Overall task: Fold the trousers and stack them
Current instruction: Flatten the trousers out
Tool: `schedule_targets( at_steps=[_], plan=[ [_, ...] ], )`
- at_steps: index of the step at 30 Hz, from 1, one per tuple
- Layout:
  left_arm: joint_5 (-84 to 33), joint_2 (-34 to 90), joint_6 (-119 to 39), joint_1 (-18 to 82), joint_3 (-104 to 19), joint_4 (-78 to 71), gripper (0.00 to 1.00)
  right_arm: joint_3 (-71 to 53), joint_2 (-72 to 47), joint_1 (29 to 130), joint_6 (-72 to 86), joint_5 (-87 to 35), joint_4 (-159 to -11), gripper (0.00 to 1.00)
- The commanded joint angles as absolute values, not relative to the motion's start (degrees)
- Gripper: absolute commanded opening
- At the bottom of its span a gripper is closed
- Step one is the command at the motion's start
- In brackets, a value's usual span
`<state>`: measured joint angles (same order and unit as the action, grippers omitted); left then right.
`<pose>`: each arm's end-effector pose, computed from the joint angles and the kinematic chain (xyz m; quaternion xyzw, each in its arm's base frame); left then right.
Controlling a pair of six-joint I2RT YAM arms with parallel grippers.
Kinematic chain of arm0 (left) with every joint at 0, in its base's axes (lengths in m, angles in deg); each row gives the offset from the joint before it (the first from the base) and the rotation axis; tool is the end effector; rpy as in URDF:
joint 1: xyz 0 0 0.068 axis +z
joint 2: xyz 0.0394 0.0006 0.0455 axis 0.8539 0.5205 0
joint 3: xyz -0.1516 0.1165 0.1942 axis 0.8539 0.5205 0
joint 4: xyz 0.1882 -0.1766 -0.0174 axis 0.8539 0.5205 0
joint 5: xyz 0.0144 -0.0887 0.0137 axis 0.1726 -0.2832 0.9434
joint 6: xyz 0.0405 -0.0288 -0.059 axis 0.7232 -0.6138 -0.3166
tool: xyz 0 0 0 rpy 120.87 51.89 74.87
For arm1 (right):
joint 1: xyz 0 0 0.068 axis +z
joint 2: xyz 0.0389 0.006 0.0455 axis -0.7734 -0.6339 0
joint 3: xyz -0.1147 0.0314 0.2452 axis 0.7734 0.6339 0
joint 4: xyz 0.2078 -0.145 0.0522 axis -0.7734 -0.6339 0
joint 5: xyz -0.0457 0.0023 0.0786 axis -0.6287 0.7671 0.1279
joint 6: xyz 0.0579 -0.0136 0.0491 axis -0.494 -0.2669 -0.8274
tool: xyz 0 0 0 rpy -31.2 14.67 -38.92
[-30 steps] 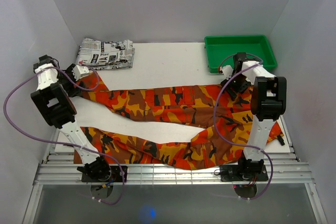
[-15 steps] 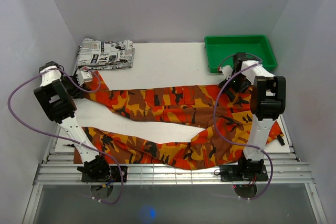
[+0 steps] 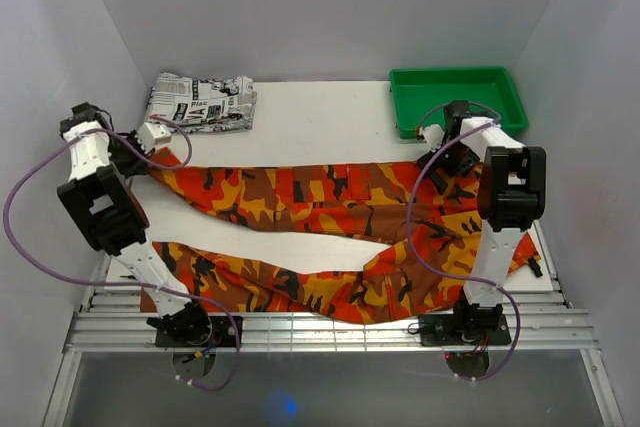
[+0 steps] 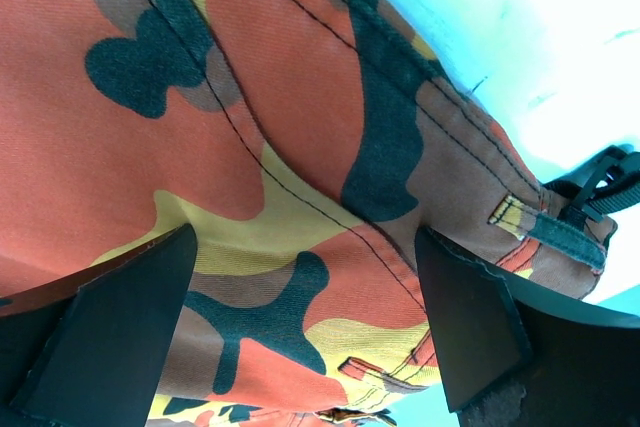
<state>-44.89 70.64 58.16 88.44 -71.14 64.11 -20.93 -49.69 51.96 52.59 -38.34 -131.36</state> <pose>0.3701 0.1771 0.1997 0.4704 0.8478 -0.0756 0.2330 0.4134 0.0038 0.1384 -0.3373 0.9341 -0.0753 0.0896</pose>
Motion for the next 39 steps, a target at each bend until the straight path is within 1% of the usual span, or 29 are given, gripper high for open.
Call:
schedule_targets(
  at_steps=[1,2,6,8,10,12,13,14,15,16,17,19,20,22,23,24,27,28,29,30,31,32,33,34,35,39],
  plan=[
    [-39.2,55.1,52.5,88.6,-68.2,66.9,0.00,-17.4,-49.5,51.5,51.8,-39.4,-129.6,0.96],
    [-37.4,50.9,52.2,88.7,-66.7,68.2,0.00,-17.2,-49.3,51.5,51.8,-39.3,-129.5,0.96],
    [-29.6,42.6,51.3,89.0,-59.6,69.6,0.00,-16.9,-48.4,51.5,51.4,-40.7,-128.7,0.97],
    [-28.7,42.1,50.4,89.0,-59.4,69.5,0.00,-16.7,-48.5,51.5,51.4,-42.2,-128.3,0.97],
    [-29.6,46.1,47.1,88.3,-61.6,69.2,0.00,-16.5,-49.0,51.5,51.4,-43.6,-127.1,0.97],
    [-28.9,51.6,43.5,86.8,-67.2,69.4,0.00,-16.6,-49.5,50.0,51.3,-45.3,-126.4,0.97],
    [-28.8,58.2,41.7,86.2,-69.6,69.9,0.00,-16.7,-50.0,49.0,51.2,-45.7,-125.9,0.98],
    [-29.6,61.7,38.5,85.8,-75.4,70.9,0.00,-16.8,-50.2,48.6,51.0,-46.1,-125.5,0.98],
    [-30.1,65.1,37.1,84.7,-78.4,71.1,0.00,-16.8,-50.3,47.7,51.0,-47.0,-125.2,0.98],
    [-30.3,71.8,35.9,84.1,-81.4,71.3,0.00,-16.7,-50.4,47.2,51.0,-47.3,-124.8,0.98],
    [-30.6,74.7,34.5,83.4,-86.4,71.0,0.00,-16.7,-50.5,46.7,51.0,-48.0,-124.3,0.98],
    [-30.1,80.3,33.0,80.8,-91.1,69.5,0.00,-16.7,-50.9,45.6,51.3,-48.9,-123.9,0.98],
    [-29.8,84.9,32.1,79.9,-93.4,67.6,0.02,-16.6,-51.1,45.2,51.3,-49.9,-123.3,0.98],
    [-28.4,88.5,31.6,76.9,-98.4,65.4,0.11,-16.6,-51.6,44.3,51.4,-50.9,-122.5,0.98],
    [-27.7,90.9,31.4,76.1,-99.3,63.0,0.25,-16.6,-51.9,44.0,51.4,-51.9,-122.2,0.98],
    [-26.9,91.5,31.2,74.6,-100.0,61.9,0.36,-17.0,-52.4,43.5,51.4,-52.2,-121.7,0.98],
    [-27.0,90.1,30.6,74.0,-100.2,60.5,0.86,-17.8,-51.1,43.3,51.0,-51.0,-122.5,0.98],
    [-28.9,88.7,30.3,74.2,-98.5,60.7,0.87,-18.7,-50.3,43.3,50.8,-49.6,-123.7,0.97],
    [-30.9,86.7,30.5,74.5,-96.8,62.0,0.88,-19.5,-49.5,43.3,50.7,-45.1,-125.2,0.97],
    [-34.0,81.7,31.5,75.8,-94.8,63.5,0.88,-20.5,-47.5,43.4,50.4,-42.9,-128.6,0.96],
    [-39.2,78.6,33.8,76.9,-89.4,65.2,0.89,-23.0,-46.6,43.4,50.7,-40.1,-131.0,0.95],
    [-41.6,75.5,35.2,77.7,-86.4,66.0,0.89,-24.2,-45.7,43.4,51.1,-34.5,-133.0,0.94],
    [-44.3,69.5,37.0,80.3,-83.5,67.4,0.89,-25.2,-43.6,43.4,51.5,-31.4,-134.5,0.93],
    [-46.8,67.0,41.3,81.7,-78.0,71.3,0.88,-26.8,-42.6,43.5,52.5,-28.8,-138.2,0.93],
    [-49.1,64.7,42.6,82.9,-75.3,72.7,0.88,-27.4,-41.6,43.5,55.4,-23.8,-140.1,0.93],
    [-52.8,55.0,47.5,89.2,-61.9,79.0,0.84,-26.2,-34.1,43.6,62.9,-13.3,-147.6,0.94]
  ],
)
